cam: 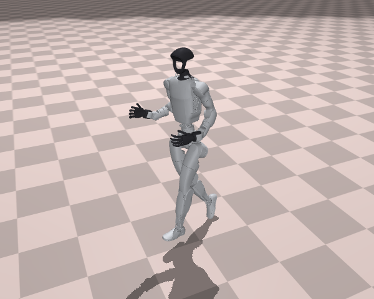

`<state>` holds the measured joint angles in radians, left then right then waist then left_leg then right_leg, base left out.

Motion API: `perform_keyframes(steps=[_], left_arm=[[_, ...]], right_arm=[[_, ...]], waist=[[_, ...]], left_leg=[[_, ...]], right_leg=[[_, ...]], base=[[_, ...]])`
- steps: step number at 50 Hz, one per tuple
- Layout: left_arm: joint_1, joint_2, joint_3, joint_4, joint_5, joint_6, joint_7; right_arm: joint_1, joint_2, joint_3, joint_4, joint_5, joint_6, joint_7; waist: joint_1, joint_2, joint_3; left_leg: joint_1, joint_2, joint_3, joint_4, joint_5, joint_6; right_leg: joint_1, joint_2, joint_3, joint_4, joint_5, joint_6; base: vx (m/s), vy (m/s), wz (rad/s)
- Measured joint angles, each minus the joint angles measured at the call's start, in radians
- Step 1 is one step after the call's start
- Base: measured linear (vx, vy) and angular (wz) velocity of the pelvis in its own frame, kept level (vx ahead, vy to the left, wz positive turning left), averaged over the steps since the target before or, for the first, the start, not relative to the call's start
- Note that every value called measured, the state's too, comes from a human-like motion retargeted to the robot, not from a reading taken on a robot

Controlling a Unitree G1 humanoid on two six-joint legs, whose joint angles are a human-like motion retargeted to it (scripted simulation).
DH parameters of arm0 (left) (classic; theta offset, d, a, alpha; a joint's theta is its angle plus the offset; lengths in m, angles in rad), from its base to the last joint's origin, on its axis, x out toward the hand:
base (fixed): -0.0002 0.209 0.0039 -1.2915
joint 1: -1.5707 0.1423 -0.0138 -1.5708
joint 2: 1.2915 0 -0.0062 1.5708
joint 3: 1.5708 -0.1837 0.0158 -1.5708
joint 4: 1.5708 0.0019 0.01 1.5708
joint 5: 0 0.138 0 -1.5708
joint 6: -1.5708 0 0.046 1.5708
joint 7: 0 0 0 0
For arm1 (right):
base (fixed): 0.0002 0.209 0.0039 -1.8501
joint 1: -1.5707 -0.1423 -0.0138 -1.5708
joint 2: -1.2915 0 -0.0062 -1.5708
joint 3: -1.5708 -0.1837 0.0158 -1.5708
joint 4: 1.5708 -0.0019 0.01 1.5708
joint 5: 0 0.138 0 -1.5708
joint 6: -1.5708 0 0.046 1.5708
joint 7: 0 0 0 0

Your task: Walk run

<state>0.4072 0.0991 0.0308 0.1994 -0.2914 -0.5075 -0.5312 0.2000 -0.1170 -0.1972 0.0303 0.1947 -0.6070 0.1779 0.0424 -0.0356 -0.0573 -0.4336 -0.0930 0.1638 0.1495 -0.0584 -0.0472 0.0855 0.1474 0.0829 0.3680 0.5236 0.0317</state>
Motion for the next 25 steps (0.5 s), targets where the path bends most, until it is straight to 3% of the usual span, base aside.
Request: perform_keyframes(steps=[2,3,5,6,7,8,9,10,13,15,20,22,23,25], left_arm=[[-0.012,-0.001,0.028,-0.012,0.007,-0.007,0.027],[-0.024,0.0,0.046,-0.023,0.009,-0.009,0.041],[-0.052,0.01,0.063,-0.06,0.012,-0.006,0.059],[-0.048,0.014,0.063,-0.092,0.013,-0.004,0.069],[-0.035,0.018,0.038,-0.115,0.014,-0.006,0.08],[-0.007,0.023,-0.037,-0.12,0.017,-0.014,0.095],[-0.022,0.014,-0.012,-0.104,-0.002,-0.003,0.069],[-0.057,-0.002,0.062,-0.078,-0.03,0.019,0.021],[-0.108,0.015,-0.026,-0.048,0.011,-0.016,0.103],[-0.133,0.022,-0.076,-0.027,0.022,-0.032,0.152],[-0.217,0.008,-0.139,0.031,-0.076,-0.001,0.099],[-0.24,0.023,-0.156,0.028,-0.085,0.002,0.085],[-0.255,0.034,-0.158,0.026,-0.083,0.004,0.079],[-0.291,0.06,-0.176,0.018,-0.073,0.007,0.069]], right_arm=[[0.003,-0.026,0.028,-0.023,-0.064,0.037,0.046],[-0.001,-0.031,0.052,-0.029,-0.102,0.051,0.05],[-0.006,-0.034,0.078,-0.027,-0.166,0.064,0.032],[0.006,-0.035,0.091,-0.021,-0.189,0.063,0.03],[0.035,-0.03,0.082,-0.005,-0.214,0.055,0.038],[0.098,-0.01,0.03,0.032,-0.24,0.035,0.062],[0.128,0.007,0.02,0.076,-0.246,0.029,0.077],[0.14,0.022,0.031,0.124,-0.241,0.028,0.088],[0.193,0.04,0.071,0.22,-0.178,0.022,0.107],[0.237,0.046,0.044,0.272,-0.182,0.01,0.123],[0.302,0.047,-0.043,0.379,-0.239,-0.033,0.051],[0.328,0.058,-0.063,0.402,-0.237,-0.035,0.039],[0.334,0.063,-0.067,0.411,-0.234,-0.034,0.037],[0.341,0.075,-0.077,0.411,-0.227,-0.035,0.025]], waist=[[-0.001,-0.007,0.035],[-0.001,0.002,0.049],[-0.007,0.086,0.063],[-0.057,0.085,0.032],[-0.078,0.082,0.002],[-0.042,0.076,-0.027],[-0.058,0.062,-0.03],[-0.1,0.044,-0.02],[-0.132,0.083,-0.055],[-0.189,0.097,-0.044],[-0.352,0.108,-0.005],[-0.391,0.117,0.005],[-0.386,0.117,0.007],[-0.393,0.119,0.009]], left_leg=[[-0.005,0.045,0.072,-0.101,-0.068,-0.06],[-0.011,0.08,0.099,-0.109,-0.085,-0.047],[-0.029,0.202,0.056,-0.042,0.013,-0.022],[-0.068,0.164,0.042,0.082,0.032,0.12],[-0.09,0.119,-0.034,0.194,0.035,0.191],[-0.081,0.059,-0.234,0.278,0.004,0.119],[-0.074,0.08,-0.199,0.361,-0.039,0.093],[-0.068,0.141,-0.049,0.443,-0.087,0.09],[0.091,0.161,0.006,0.362,-0.154,0.081],[0.166,0.148,-0.009,0.279,-0.081,0.049],[0.417,0.117,0.043,0.056,0.202,-0.041],[0.5,0.12,0.027,0.021,0.287,-0.067],[0.539,0.124,0.034,0.012,0.319,-0.086],[0.597,0.126,0.008,0.04,0.372,-0.12]], right_leg=[[0.074,0.001,-0.007,0.044,0.0,0.098],[0.099,0.01,-0.023,0.074,0.0,0.12],[0.146,0.083,-0.087,0.097,0.0,0.068],[0.098,0.083,-0.131,0.189,-0.031,0.048],[0.052,0.077,-0.174,0.3,-0.078,0.011],[0.014,0.057,-0.216,0.449,-0.158,-0.06],[-0.053,0.036,-0.192,0.575,-0.229,-0.075],[-0.133,0.013,-0.135,0.691,-0.296,-0.062],[-0.313,0.047,-0.096,0.608,-0.383,-0.072],[-0.414,0.014,-0.115,0.476,-0.408,-0.093],[-0.512,-0.086,-0.136,-0.073,-0.355,-0.111],[-0.508,-0.095,-0.126,-0.247,-0.409,-0.117],[-0.502,-0.098,-0.137,-0.309,-0.425,-0.131],[-0.497,-0.109,-0.203,-0.349,-0.405,-0.229]], base=[[1.92,-0.32,-1.4],[2.0,-0.25,-1.48],[1.77,-0.17,-0.95],[2.08,-0.1,-0.07],[2.6,0.07,-0.07],[2.39,0.1,-0.6],[1.97,0.02,-0.91],[1.43,-0.17,-0.76],[1.33,-0.28,-0.28],[1.04,-0.22,0.42],[1.04,-0.19,0.73],[1.22,-0.37,0.15],[1.32,-0.45,-0.42],[1.15,-0.36,-0.09]])
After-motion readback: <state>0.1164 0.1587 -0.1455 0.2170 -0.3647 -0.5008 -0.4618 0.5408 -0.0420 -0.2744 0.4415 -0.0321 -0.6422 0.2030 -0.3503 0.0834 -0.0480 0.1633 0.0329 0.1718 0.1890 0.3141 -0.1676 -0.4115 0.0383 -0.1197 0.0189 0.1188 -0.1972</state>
